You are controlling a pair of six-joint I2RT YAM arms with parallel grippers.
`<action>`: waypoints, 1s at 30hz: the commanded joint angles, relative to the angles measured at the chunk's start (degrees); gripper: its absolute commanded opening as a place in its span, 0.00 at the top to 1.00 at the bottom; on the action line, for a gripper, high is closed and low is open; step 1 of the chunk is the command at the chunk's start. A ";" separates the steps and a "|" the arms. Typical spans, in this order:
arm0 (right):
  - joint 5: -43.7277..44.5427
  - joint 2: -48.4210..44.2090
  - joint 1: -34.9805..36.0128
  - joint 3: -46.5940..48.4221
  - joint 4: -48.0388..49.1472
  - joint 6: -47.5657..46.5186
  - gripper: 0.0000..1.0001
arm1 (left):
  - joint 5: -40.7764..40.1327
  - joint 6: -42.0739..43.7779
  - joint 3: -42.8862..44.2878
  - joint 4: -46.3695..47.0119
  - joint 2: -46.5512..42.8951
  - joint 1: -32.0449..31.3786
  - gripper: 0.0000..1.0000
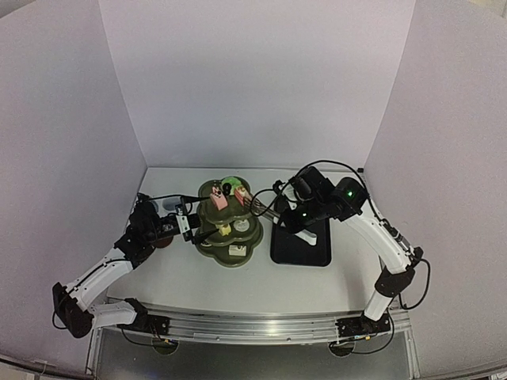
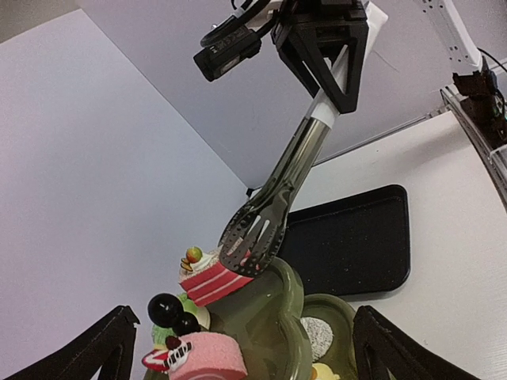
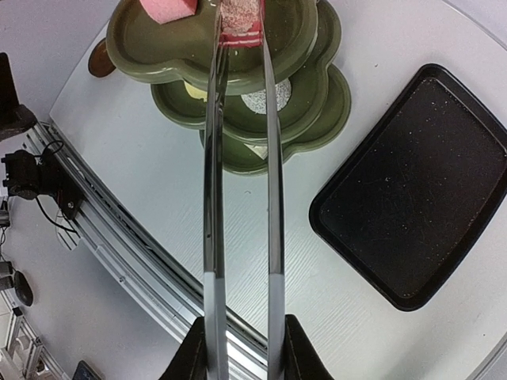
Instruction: Serve the afternoon tea
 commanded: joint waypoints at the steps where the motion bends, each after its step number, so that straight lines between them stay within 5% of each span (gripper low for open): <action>1: -0.43 0.56 0.41 2.37 -18.43 -0.62 0.77 | 1.89 9.00 3.91 6.63 3.67 -1.57 0.04; 16: 0.32 2.28 0.41 2.67 -18.42 -0.11 0.74 | 4.59 19.78 7.35 15.78 16.32 -7.86 0.04; 30: 1.04 4.33 0.41 5.20 -18.34 -0.52 0.72 | 2.48 25.25 15.26 17.76 28.45 -12.70 0.41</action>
